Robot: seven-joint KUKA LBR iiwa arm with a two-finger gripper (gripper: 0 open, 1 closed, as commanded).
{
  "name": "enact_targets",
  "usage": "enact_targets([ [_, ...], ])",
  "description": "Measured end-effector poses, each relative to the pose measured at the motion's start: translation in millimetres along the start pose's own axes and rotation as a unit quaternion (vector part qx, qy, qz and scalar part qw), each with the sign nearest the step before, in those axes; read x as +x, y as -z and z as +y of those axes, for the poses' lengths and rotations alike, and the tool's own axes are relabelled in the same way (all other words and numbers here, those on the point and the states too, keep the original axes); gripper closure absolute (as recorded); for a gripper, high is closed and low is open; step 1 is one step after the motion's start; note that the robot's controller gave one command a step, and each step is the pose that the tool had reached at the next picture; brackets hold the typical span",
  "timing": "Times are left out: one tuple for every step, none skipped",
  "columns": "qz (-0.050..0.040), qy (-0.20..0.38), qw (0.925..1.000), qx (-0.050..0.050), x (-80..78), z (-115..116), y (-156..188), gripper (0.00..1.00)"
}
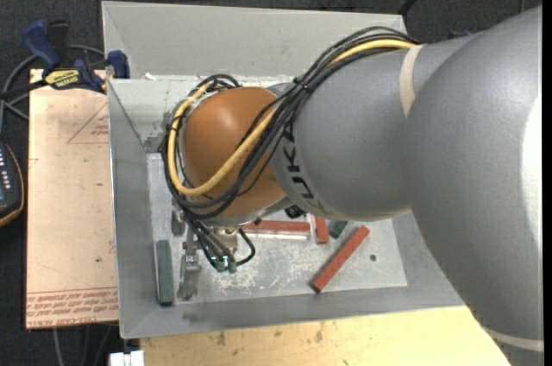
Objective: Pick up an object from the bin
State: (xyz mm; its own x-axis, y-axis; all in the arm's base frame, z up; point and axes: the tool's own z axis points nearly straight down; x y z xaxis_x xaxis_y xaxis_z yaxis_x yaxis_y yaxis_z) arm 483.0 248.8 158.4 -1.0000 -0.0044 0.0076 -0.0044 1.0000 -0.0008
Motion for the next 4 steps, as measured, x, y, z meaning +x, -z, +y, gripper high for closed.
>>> enact_targets([
  [-0.0015,-0.078,0.9970,0.001,-17.5,-94.3,-82.1,0.00],
  [-0.0070,0.005,1.0000,-0.001,-34.8,-179.5,-86.8,0.00],
  [-0.0116,-0.032,0.9994,-0.001,-3.0,-240.7,-86.2,0.00],
  [-0.0041,-0.177,0.9842,-0.002,-12.3,-258.5,-88.8,0.00],
])
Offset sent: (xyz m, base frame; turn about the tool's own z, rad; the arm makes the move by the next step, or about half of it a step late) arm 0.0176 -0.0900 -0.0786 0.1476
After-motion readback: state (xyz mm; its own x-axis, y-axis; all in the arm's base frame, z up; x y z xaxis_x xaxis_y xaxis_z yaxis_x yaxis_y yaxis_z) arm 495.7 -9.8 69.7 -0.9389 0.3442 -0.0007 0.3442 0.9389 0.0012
